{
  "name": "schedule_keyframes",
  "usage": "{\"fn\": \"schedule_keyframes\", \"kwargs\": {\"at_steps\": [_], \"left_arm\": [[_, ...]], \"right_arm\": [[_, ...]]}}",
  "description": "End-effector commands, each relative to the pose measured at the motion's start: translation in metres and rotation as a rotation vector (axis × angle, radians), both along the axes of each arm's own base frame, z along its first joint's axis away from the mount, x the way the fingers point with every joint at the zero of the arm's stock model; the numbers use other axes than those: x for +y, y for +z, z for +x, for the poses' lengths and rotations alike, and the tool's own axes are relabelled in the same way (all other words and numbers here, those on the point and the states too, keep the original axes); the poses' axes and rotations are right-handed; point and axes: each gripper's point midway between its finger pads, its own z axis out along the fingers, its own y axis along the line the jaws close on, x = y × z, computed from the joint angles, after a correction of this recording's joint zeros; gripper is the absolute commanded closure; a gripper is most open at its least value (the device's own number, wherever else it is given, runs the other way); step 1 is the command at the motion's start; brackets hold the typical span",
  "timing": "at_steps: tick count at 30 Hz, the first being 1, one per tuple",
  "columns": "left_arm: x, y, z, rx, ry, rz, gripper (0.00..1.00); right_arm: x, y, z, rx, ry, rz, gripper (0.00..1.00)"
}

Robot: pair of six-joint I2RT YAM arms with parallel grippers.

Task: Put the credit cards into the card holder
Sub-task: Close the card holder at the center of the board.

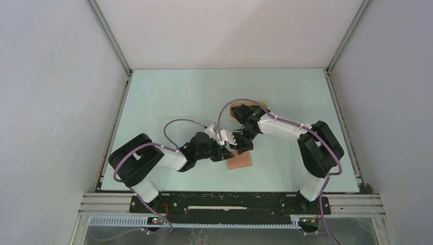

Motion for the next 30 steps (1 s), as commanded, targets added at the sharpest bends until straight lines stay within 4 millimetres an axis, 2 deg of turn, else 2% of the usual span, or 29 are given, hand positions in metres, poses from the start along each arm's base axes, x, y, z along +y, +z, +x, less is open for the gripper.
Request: {"fn": "schedule_keyframes", "kwargs": {"at_steps": [1, 15, 30], "left_arm": [[0.009, -0.017, 0.002, 0.021, 0.033, 0.078, 0.95], [0.009, -0.016, 0.000, 0.020, 0.029, 0.068, 0.96], [0.008, -0.016, 0.000, 0.021, 0.028, 0.068, 0.97]], "right_arm": [[-0.002, 0.010, -0.005, -0.036, 0.034, 0.004, 1.00], [0.000, 0.008, -0.019, -0.049, 0.091, -0.026, 1.00], [-0.007, 0.001, -0.027, -0.065, 0.129, -0.070, 1.00]]}}
